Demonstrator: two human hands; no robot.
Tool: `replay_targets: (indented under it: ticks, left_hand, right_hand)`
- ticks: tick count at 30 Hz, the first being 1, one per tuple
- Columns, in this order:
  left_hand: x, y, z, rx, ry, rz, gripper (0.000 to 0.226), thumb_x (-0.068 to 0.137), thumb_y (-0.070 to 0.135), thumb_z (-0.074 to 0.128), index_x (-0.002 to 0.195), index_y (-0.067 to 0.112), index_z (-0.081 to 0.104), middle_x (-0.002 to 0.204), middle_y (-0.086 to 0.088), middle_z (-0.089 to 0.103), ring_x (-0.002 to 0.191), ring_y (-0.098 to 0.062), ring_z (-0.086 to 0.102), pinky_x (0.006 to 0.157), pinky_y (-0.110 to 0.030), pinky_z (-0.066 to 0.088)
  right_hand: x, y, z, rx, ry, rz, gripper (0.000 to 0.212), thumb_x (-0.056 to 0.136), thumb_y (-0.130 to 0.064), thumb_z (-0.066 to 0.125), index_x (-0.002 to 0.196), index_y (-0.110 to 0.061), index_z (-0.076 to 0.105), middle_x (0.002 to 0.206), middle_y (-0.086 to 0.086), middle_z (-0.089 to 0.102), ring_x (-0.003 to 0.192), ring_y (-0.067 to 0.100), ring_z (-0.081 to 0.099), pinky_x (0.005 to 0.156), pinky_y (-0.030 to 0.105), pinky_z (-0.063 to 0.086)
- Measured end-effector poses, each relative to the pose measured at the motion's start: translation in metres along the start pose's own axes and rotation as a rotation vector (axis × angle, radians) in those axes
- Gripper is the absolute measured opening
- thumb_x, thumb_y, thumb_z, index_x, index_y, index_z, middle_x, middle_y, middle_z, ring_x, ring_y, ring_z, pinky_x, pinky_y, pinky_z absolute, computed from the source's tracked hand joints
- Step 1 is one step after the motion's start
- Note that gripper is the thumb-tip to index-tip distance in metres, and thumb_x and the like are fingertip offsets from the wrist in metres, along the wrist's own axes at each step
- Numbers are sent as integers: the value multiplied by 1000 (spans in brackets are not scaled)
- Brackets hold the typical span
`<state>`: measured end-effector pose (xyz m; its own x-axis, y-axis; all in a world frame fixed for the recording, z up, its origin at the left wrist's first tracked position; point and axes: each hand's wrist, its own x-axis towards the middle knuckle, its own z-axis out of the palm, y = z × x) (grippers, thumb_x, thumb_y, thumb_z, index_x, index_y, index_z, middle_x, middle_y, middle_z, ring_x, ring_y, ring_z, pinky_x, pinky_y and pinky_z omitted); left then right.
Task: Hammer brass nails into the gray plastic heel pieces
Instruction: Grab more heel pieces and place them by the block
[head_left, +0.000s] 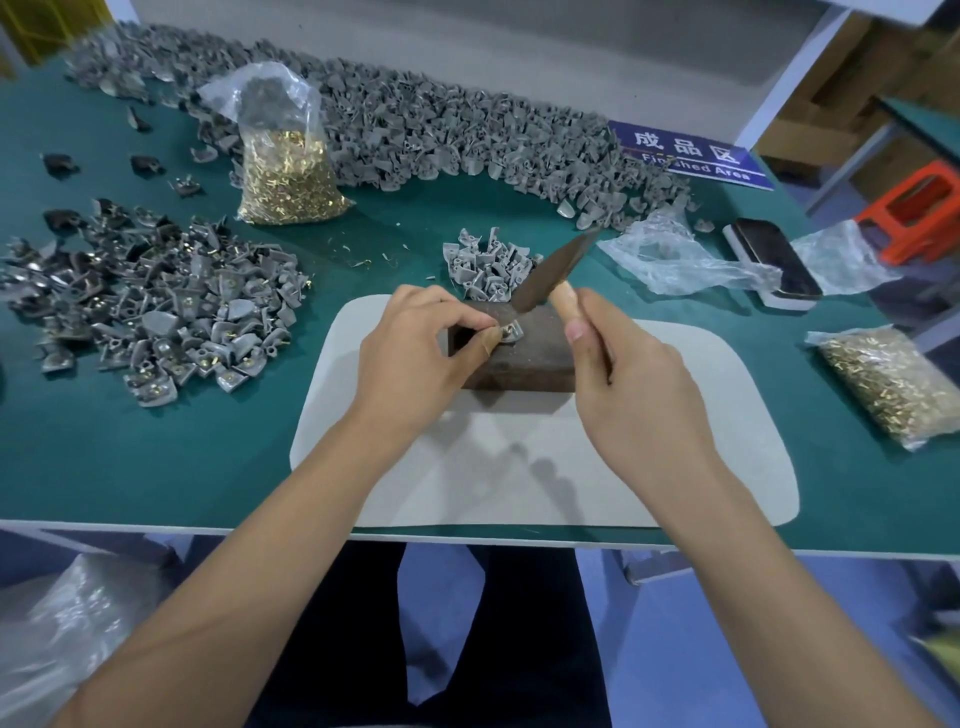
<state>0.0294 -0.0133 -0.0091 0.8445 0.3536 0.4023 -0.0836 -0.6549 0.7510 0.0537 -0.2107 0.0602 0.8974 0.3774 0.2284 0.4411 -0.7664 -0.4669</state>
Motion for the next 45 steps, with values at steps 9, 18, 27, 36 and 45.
replay_targets:
  ticks: [9,18,27,36,45]
  left_hand:
    - [0,0,-1,-3,-1,-3,6,89,45,74,88,39,76,89,18,64,102,-8,50,70,-32,45]
    - [0,2,-2,-2,-15,0,8,90,43,75,89,35,77,89,18,63,103,-9,50,73,-33,46]
    - [-3,3,-2,-18,-24,-10,5,92,39,73,91,35,76,93,17,65,104,-8,49,77,-35,49]
    - [-5,0,-1,-48,-20,22,8,93,38,70,96,36,77,99,23,67,109,-6,50,81,-32,49]
    - [-6,-5,1,-64,16,74,18,102,27,60,109,27,76,107,16,66,110,-13,53,94,-22,41]
  right_hand:
    - [2,4,0,-21,-58,-16,28,108,-43,35,129,-44,54,82,-5,64,77,31,57,64,42,47]
    - [4,8,2,79,29,4,27,109,-43,37,128,-38,56,79,-6,62,74,29,55,67,45,47]
    - [20,20,0,112,17,126,21,106,-26,39,121,-26,53,76,-7,57,70,21,54,56,36,38]
    - [42,37,30,-13,-34,298,35,94,4,46,120,-5,67,108,22,67,100,41,57,80,41,47]
    - [26,34,22,110,132,108,24,100,-13,58,117,-14,74,112,9,70,106,26,61,91,26,41]
